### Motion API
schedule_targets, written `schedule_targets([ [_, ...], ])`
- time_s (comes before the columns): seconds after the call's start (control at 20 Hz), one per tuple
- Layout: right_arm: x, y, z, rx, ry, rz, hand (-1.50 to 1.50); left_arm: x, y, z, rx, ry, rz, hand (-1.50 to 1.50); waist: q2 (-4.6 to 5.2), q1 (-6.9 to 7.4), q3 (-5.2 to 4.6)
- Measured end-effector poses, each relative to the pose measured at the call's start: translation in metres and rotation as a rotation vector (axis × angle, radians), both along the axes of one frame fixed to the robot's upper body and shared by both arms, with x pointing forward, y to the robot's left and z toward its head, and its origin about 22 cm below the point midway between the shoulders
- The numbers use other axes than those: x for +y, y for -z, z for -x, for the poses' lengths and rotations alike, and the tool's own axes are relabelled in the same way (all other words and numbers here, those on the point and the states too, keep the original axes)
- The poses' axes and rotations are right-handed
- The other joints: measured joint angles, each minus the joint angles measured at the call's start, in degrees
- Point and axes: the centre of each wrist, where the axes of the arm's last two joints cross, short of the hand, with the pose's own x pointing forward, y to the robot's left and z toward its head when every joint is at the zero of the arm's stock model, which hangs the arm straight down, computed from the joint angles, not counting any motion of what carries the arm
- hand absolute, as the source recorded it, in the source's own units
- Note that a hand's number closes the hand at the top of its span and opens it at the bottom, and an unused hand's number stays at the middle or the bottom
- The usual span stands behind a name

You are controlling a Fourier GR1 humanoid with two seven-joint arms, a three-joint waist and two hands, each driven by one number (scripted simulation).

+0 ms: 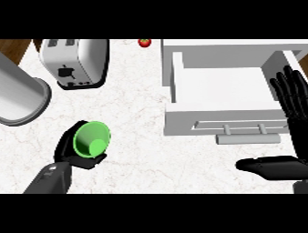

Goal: Pick up the cup, place it into the drawer and close the drawer

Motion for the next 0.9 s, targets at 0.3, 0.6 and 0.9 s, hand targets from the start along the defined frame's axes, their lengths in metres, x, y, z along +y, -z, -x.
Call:
schedule_targets([
  [0.3, -0.004, 0.003, -0.001, 0.006, 0.005, 0.020, -1.50, 0.014, -0.005, -0.002, -0.055, -0.162, 0.066, 1.50, 0.04, 0.28, 0.00],
  [0.6, -0.002, 0.001, 0.001, 0.000, 0.008, 0.022, -1.50, 0.027, -0.016, -0.011, -0.138, -0.298, 0.067, 1.50, -0.04, 0.22, 0.04],
  [0.9, -0.013, -0.003, 0.003, 0.000, 0.028, 0.015, -1.50, 0.024, -0.035, -0.031, -0.234, -0.303, 0.069, 1.50, -0.29, 0.52, 0.11],
])
